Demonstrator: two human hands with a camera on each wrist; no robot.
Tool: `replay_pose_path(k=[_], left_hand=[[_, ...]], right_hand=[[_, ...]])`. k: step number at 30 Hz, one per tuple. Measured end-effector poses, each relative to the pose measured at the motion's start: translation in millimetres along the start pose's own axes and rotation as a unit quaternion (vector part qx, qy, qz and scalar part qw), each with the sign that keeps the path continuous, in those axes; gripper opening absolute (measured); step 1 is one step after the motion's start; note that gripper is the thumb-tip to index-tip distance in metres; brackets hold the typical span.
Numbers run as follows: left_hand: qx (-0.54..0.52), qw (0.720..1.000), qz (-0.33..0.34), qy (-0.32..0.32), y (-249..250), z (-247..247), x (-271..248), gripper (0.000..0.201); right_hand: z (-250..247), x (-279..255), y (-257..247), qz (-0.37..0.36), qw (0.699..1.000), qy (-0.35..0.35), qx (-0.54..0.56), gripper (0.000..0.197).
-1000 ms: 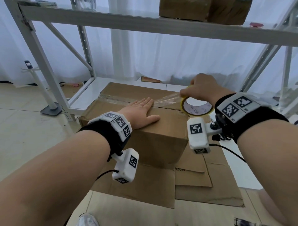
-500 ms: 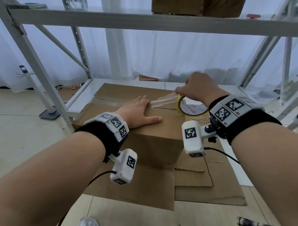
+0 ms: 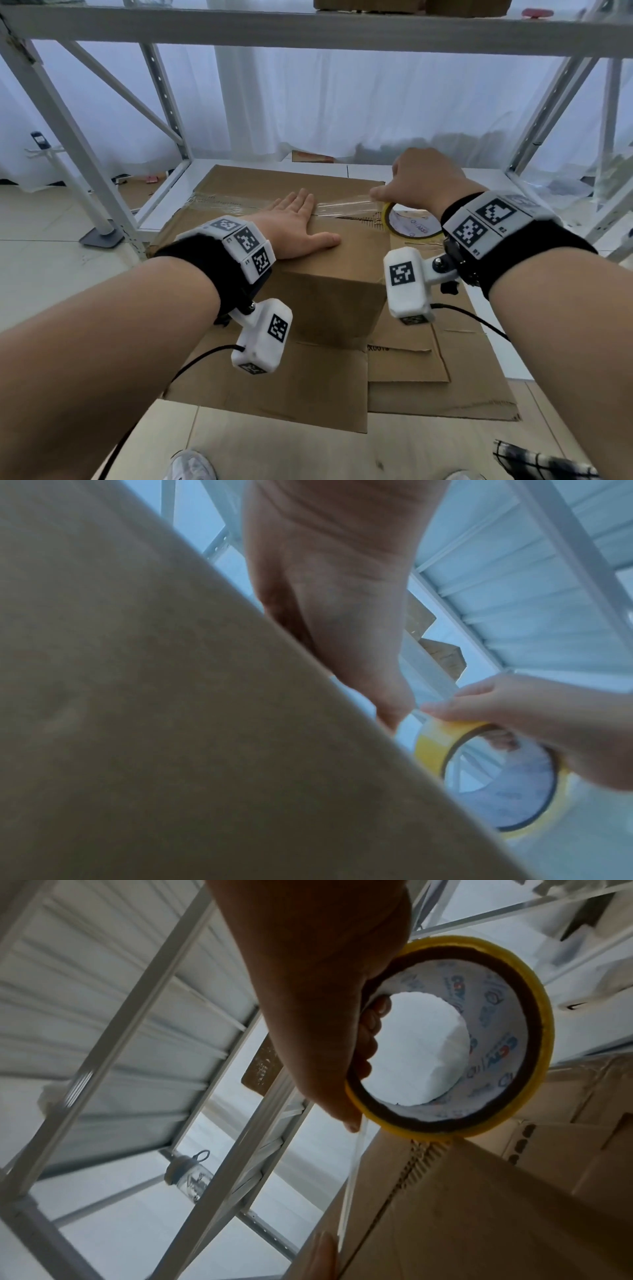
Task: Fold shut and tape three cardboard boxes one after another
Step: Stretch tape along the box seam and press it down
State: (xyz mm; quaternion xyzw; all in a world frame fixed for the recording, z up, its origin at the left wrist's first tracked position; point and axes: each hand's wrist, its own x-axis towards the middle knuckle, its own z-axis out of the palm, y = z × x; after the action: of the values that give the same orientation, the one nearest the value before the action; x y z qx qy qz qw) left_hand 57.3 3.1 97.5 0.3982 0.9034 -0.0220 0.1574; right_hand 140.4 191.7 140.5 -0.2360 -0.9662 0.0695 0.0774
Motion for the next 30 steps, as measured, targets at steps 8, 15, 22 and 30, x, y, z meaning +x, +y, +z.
replay_pose_path(k=[8, 15, 22, 30], left_hand=[[0.023, 0.999, 0.023, -0.010, 21.7, -0.6, 4.0, 0.095], [0.016, 0.998, 0.064, 0.001, 38.4, 0.5, 11.8, 0.097], [-0.022, 1.000, 0.004, 0.007, -21.9, 0.2, -11.4, 0.079], [-0.024, 0.997, -0.078, 0.015, -47.5, -1.3, -13.7, 0.086]], right_hand=[[2.1, 1.6, 2.4, 0.003, 1.000, 0.011, 0.010, 0.031], [1.2, 0.0, -2.0, -0.003, 0.998, 0.029, -0.052, 0.033], [32.0, -11.6, -0.4, 0.003, 0.996, -0.011, -0.086, 0.047], [21.9, -3.5, 9.9, -0.011, 0.999, -0.007, -0.035, 0.052]])
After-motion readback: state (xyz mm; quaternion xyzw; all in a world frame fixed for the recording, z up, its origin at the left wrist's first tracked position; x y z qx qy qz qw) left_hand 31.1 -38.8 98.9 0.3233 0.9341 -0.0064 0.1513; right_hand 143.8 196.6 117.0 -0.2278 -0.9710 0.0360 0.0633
